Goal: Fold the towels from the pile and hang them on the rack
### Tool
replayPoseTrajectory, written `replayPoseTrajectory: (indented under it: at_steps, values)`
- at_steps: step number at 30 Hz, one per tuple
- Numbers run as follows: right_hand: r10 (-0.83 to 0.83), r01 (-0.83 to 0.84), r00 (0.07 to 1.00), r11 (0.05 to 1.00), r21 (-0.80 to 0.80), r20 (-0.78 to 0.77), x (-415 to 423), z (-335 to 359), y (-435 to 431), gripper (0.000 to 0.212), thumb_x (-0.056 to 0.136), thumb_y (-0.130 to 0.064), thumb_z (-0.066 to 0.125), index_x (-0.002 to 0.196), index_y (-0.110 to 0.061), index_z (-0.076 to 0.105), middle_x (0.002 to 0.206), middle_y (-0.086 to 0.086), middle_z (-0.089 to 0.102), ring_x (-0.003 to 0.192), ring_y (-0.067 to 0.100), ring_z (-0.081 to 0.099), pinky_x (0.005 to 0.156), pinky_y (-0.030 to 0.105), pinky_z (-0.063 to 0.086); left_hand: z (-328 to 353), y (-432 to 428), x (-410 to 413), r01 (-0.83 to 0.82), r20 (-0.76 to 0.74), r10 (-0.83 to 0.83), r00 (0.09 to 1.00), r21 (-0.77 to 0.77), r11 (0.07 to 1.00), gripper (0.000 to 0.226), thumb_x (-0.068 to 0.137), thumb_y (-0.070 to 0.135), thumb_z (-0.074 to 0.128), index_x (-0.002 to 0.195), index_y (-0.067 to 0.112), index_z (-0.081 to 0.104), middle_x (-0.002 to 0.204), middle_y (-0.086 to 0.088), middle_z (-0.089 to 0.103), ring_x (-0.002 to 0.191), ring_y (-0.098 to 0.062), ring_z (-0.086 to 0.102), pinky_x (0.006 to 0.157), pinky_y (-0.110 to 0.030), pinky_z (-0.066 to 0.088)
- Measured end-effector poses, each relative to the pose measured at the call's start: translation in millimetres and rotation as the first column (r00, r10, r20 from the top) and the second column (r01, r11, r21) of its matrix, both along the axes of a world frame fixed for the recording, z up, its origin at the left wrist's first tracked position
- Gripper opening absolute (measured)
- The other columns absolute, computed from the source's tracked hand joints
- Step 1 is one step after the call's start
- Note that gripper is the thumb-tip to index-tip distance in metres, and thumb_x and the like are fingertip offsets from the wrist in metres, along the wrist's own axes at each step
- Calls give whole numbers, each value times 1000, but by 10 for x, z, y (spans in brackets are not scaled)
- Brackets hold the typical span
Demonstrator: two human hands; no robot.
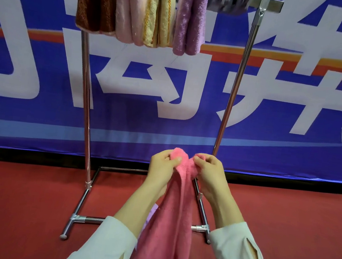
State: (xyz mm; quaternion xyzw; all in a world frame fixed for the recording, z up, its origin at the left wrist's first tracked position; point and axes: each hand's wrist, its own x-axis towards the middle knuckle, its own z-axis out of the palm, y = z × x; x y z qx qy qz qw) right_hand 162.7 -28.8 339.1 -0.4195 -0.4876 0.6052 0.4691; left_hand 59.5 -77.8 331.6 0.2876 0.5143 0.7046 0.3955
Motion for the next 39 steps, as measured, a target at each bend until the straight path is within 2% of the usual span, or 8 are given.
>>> replayPoseTrajectory:
  at_steps: [5, 10, 14, 17, 21, 27, 32, 39]
  values:
    - [-31, 31, 1000, 995, 94, -6, 28, -8, 7, 14, 87, -1, 64, 83, -13, 57, 67, 5, 53, 55, 16, 48, 54, 29, 39, 26, -21, 6, -50, -88, 51, 995, 15, 999, 20, 83, -3, 66, 103, -4, 61, 88, -14, 71, 75, -20, 66, 71, -27, 53]
    - [161, -158, 986, 986, 51, -51, 52, 66, -80, 10, 88, -8, 66, 79, -7, 65, 70, 6, 61, 54, 11, 53, 53, 21, 44, 27, -71, -15, -59, -249, 66, 966, 34, 998, 13, 83, 13, 72, 92, 3, 71, 86, -13, 74, 84, -26, 71, 82, -38, 54]
    - [286, -282, 955, 958, 51, -85, 72, 102, -103, 14, 84, -1, 66, 76, -7, 76, 89, 24, 62, 80, 28, 51, 84, 33, 47, 51, -77, -53, -64, -263, 73, 962, 41, 997, 13, 89, 19, 66, 89, 8, 74, 84, -8, 75, 82, -19, 70, 85, -38, 53]
    - [348, -349, 937, 925, 150, 38, 81, 108, -123, 30, 80, 7, 57, 93, -10, 77, 108, 28, 68, 93, 27, 61, 102, 40, 45, 42, -75, -104, -59, -317, 65, 946, 31, 998, 18, 91, 30, 62, 82, 21, 75, 81, -1, 75, 87, -23, 70, 87, -44, 53]
    - [164, -181, 983, 938, 294, 84, 51, 50, -114, 11, 85, -3, 70, 93, -7, 75, 92, 11, 76, 96, 27, 71, 90, 38, 56, 64, -93, -94, -43, -464, 46, 885, 17, 999, 19, 94, 28, 57, 95, 20, 75, 90, 6, 75, 92, -12, 68, 91, -37, 52]
    - [20, -57, 993, 946, 319, 120, 27, 68, -102, 7, 82, -9, 74, 77, -13, 71, 64, 0, 64, 58, 11, 64, 54, 25, 54, 62, -95, -63, -56, -582, 35, 813, -18, 998, 23, 97, 22, 52, 100, 13, 73, 93, -2, 74, 89, -17, 67, 86, -36, 51]
    - [-3, -124, 955, 903, 410, 296, 70, 19, -41, 12, 79, -19, 78, 71, -18, 68, 63, -9, 62, 61, 5, 55, 62, 20, 45, 62, -119, -60, -43, -579, 19, 815, -28, 999, 23, 96, 23, 53, 104, 15, 73, 101, 1, 74, 98, -13, 66, 89, -30, 50]
    - [-158, -115, 888, 833, 541, 432, 107, 20, -27, 11, 77, -23, 79, 73, -18, 70, 66, -5, 67, 60, 1, 57, 62, 19, 46, 70, -151, -113, 37, -632, -57, 773, -45, 998, 18, 94, 25, 57, 100, 19, 73, 93, 8, 73, 89, 3, 64, 78, -6, 44]
